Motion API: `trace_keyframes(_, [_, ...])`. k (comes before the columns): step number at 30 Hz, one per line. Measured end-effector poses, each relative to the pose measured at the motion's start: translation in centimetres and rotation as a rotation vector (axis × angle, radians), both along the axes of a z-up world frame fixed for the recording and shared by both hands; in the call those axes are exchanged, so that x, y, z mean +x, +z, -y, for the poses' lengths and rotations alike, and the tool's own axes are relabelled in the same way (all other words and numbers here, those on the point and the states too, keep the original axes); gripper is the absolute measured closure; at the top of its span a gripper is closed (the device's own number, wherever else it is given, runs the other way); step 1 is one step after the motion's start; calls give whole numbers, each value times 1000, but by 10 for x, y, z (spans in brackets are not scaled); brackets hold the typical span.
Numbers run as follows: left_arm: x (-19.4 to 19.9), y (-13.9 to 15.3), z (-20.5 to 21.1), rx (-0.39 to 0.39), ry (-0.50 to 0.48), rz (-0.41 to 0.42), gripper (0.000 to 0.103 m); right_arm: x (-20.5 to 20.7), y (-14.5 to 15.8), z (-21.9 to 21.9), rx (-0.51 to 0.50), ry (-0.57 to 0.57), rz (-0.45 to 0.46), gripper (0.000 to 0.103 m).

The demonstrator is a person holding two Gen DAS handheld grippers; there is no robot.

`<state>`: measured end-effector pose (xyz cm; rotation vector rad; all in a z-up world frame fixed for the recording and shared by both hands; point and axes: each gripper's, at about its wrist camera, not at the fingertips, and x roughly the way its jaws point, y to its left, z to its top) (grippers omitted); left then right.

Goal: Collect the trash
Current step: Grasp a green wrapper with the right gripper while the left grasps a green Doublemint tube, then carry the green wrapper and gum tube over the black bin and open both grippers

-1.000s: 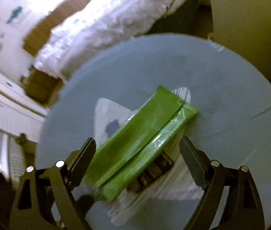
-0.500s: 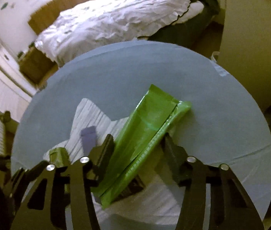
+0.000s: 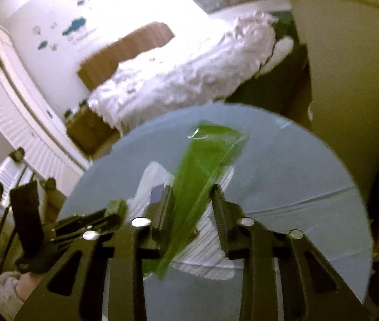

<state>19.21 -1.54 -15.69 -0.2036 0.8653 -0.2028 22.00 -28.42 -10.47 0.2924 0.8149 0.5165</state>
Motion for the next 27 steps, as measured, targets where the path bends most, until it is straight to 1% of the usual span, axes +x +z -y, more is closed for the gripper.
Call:
trace_keyframes(3, [-7, 15, 4, -8, -15, 43, 71, -14, 10, 33, 36, -65, 67, 90])
trace_keyframes(5, [-10, 28, 13, -26, -42, 73, 71, -20, 13, 54, 62, -99, 93, 90])
trace_keyframes(6, [-10, 34, 18, -31, -57, 82, 71, -21, 13, 64, 76, -108, 86, 90])
trace_keyframes(8, [-8, 38, 29, -7, -68, 85, 72, -19, 7, 77, 93, -105, 51, 90])
trace_keyframes(11, [-6, 33, 41, -1, -82, 65, 72, -22, 1, 74, 102, -50, 15, 88])
trace_keyframes(12, [-9, 30, 43, -6, -81, 71, 72, -23, -1, 66, 84, -28, 6, 81])
trace_keyframes(13, [-10, 30, 44, 4, -82, 76, 72, -21, -2, 57, 58, -6, 3, 64])
trace_keyframes(14, [-10, 30, 45, 10, -83, 77, 72, -20, -5, 43, 18, 20, 3, 54])
trace_keyframes(15, [-10, 30, 45, 12, -84, 74, 72, -19, -8, 33, -5, 39, 1, 38])
trace_keyframes(16, [-9, 30, 45, 12, -86, 69, 72, -16, -12, 20, -31, 70, -9, 32])
trace_keyframes(18, [-7, 32, 46, 20, -98, 64, 72, -14, -20, -3, -63, 116, -26, 32])
trace_keyframes(20, [-7, 31, 46, 22, -113, 66, 72, -10, -29, -21, -137, 149, -43, 32])
trace_keyframes(21, [-7, 30, 45, 18, -118, 67, 72, -9, -33, -27, -180, 154, -51, 39])
trace_keyframes(22, [-7, 30, 43, 18, -121, 72, 72, -8, -37, -33, -207, 160, -59, 53])
trace_keyframes(23, [-7, 29, 42, 19, -123, 78, 72, -8, -40, -37, -235, 165, -60, 60])
trace_keyframes(24, [-7, 29, 42, 19, -127, 85, 72, -9, -41, -38, -230, 176, -61, 71])
trace_keyframes(26, [-9, 28, 42, 19, -131, 92, 72, -12, -40, -36, -219, 169, -51, 75])
trace_keyframes(27, [-10, 29, 42, 13, -135, 95, 72, -15, -38, -32, -208, 162, -42, 81])
